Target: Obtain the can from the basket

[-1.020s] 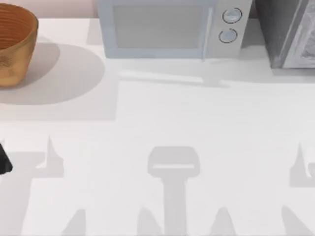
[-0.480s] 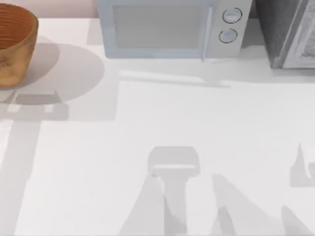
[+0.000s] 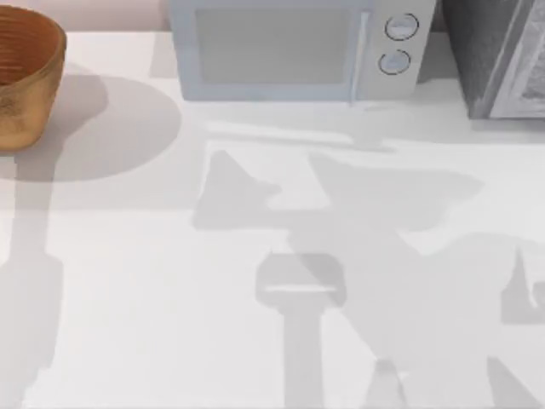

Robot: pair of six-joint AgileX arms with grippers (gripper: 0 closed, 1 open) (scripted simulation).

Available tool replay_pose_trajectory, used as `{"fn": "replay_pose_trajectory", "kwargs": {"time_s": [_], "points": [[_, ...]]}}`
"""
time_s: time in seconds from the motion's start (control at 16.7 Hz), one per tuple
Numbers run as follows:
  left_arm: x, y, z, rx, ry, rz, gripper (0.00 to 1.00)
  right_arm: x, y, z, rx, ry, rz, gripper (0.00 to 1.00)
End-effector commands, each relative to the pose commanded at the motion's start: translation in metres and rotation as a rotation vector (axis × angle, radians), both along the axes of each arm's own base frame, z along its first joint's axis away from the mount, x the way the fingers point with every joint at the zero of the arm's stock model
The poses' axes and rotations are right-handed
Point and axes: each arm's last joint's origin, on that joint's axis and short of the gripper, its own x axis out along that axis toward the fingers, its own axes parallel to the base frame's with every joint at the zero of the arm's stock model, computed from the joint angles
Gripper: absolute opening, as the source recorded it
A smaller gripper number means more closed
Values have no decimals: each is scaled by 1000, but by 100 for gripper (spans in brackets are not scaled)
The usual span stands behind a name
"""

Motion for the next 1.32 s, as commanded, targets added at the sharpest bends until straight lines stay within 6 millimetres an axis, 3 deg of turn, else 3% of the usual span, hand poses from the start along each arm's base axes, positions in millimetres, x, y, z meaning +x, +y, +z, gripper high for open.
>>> {"fn": "replay_pose_trajectory", "kwargs": {"time_s": [0.18,0.36,0.54,0.66,0.78,1.14,1.32], "points": [[65,24,-44,-26,187,-1,100,0,0,0,0,0,0,100],[112,46,-109,-68,389,0,100,0,0,0,0,0,0,100],[135,63,-168,-113,557,0,100,0,0,0,0,0,0,100],[140,70,-193,-135,628,1,100,0,0,0,0,0,0,100],[142,73,-205,-147,664,1,100,0,0,0,0,0,0,100],[144,69,-204,-143,658,-6,100,0,0,0,0,0,0,100],[150,70,-227,-147,665,1,100,0,0,0,0,0,0,100]]}}
